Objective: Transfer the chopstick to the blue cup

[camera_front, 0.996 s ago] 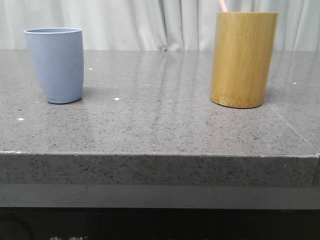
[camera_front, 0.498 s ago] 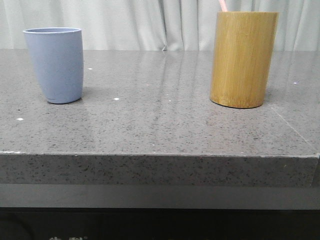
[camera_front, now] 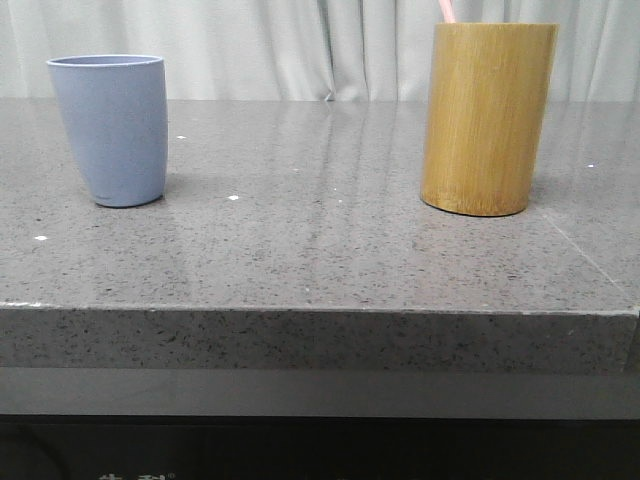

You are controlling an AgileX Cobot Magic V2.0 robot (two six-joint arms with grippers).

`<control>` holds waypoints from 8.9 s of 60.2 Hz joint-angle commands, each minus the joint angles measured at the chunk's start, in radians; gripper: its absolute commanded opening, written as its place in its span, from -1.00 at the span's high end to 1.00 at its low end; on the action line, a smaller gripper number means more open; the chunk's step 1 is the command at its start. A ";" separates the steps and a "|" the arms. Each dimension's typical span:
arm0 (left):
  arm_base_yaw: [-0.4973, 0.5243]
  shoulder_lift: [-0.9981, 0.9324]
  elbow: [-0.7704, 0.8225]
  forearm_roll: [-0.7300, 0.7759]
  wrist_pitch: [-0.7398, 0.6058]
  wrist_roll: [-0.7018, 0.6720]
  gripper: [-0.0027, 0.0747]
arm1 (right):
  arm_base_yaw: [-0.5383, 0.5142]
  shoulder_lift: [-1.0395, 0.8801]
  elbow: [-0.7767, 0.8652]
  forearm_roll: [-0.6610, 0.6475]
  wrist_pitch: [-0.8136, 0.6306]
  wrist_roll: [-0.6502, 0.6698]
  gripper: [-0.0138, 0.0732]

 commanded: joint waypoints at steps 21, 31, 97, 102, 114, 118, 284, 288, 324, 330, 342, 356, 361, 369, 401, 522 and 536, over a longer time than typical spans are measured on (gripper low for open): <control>0.003 0.014 -0.039 -0.010 -0.088 -0.009 -0.40 | -0.007 0.015 -0.037 0.005 -0.077 -0.005 -0.28; 0.003 0.015 -0.028 -0.010 -0.089 -0.009 -0.70 | -0.007 0.015 -0.037 0.005 -0.077 -0.005 -0.64; -0.308 0.785 -0.865 -0.069 0.655 0.160 -0.70 | -0.007 0.015 -0.034 0.005 -0.074 -0.005 -0.63; -0.329 0.859 -0.941 -0.067 0.735 0.160 -0.70 | -0.007 0.015 -0.034 0.005 -0.074 -0.005 -0.63; -0.368 0.999 -1.040 -0.065 0.833 0.160 -0.70 | -0.007 0.015 -0.034 0.005 -0.072 -0.005 -0.63; -0.370 1.028 -1.049 -0.062 0.835 0.160 -0.70 | -0.007 0.015 -0.034 0.005 -0.070 -0.005 -0.63; -0.641 1.273 -1.627 -0.073 1.042 0.156 0.01 | -0.007 0.015 -0.034 0.005 -0.062 -0.005 -0.63; -0.641 1.249 -1.627 -0.045 1.042 0.156 0.01 | -0.007 0.015 -0.034 0.005 -0.062 -0.005 -0.63; -0.463 1.031 -1.439 0.045 1.042 0.096 0.98 | -0.007 0.015 -0.034 0.005 -0.062 -0.005 -0.63; -0.380 0.952 -1.343 0.045 1.042 0.072 0.98 | -0.007 0.015 -0.034 0.005 -0.062 -0.005 -0.63; -0.211 0.777 -1.118 0.045 0.963 0.049 0.98 | -0.007 0.015 -0.034 0.005 -0.062 -0.005 -0.63; -0.093 0.544 -0.780 0.043 0.740 0.042 0.98 | -0.007 0.022 -0.034 0.005 -0.062 -0.005 -0.63; -0.088 0.441 -0.648 0.043 0.625 0.042 0.98 | -0.007 0.023 -0.034 0.005 -0.064 -0.005 -0.63; -0.088 0.270 -0.413 0.036 0.448 0.042 0.98 | -0.007 0.027 -0.034 0.022 -0.067 -0.005 -0.63; -0.088 -0.285 0.055 0.024 0.163 0.042 0.98 | 0.043 0.235 -0.148 0.021 -0.101 -0.050 -0.63; -0.088 -0.297 0.058 0.024 0.163 0.042 0.98 | 0.378 0.747 -0.759 0.007 -0.495 -0.099 0.87; -0.088 -0.297 0.058 0.024 0.163 0.042 0.98 | 0.504 0.798 -0.759 0.035 -0.552 -0.099 0.87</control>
